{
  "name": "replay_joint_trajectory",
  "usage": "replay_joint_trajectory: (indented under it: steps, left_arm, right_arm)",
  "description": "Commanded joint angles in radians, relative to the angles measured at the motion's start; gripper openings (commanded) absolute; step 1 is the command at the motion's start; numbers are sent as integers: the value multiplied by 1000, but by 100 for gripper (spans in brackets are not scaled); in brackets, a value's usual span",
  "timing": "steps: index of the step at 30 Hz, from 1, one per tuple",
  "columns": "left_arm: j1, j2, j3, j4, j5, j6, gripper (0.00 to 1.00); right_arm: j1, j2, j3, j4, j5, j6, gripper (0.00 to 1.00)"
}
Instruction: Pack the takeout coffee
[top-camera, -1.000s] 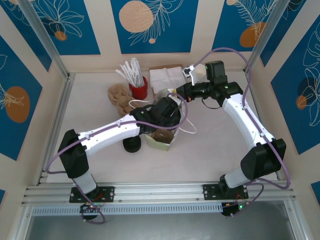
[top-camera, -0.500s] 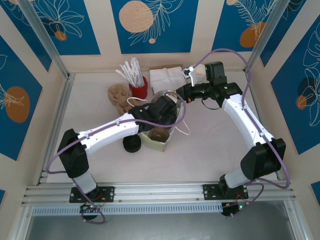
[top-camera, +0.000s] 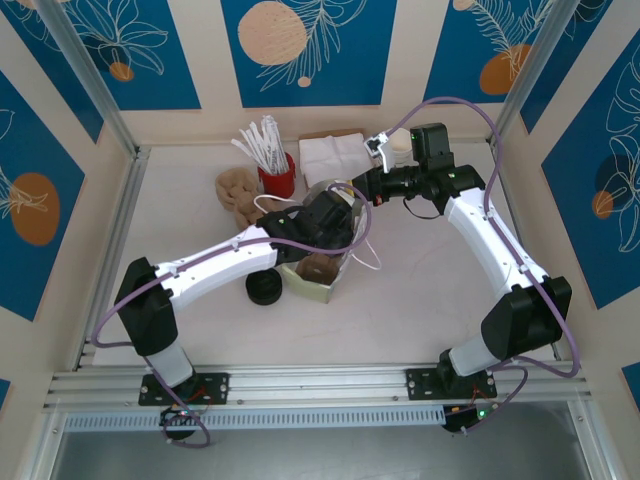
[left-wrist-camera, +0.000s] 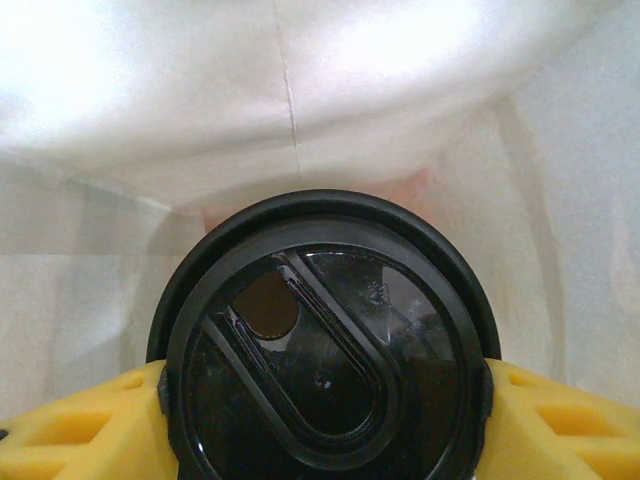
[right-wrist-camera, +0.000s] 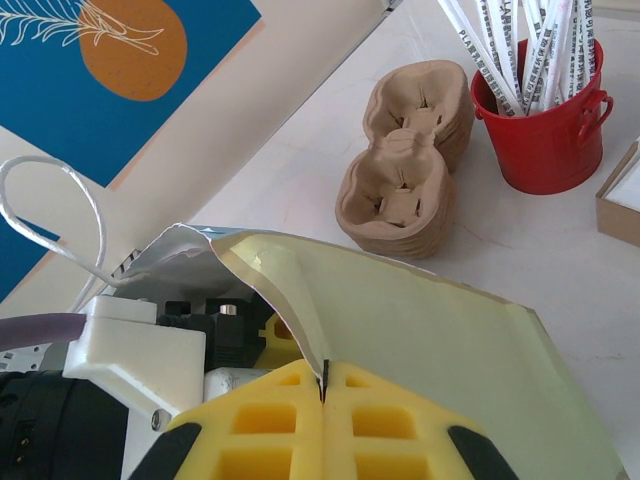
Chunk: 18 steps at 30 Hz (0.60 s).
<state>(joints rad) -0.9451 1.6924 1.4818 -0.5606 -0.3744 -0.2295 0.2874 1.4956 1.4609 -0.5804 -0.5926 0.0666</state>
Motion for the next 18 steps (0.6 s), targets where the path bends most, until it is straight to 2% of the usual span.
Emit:
replay_joint_trajectory:
  steps: [1,18]
  left_arm:
    - [23,22,0,70,-1,-18,65]
    - [56,90,37,33,8,-41,65]
  right_arm:
    - [10,-19,-14,-18,-75,-8,0]
    - [-2,52,8,2,-113,1,0]
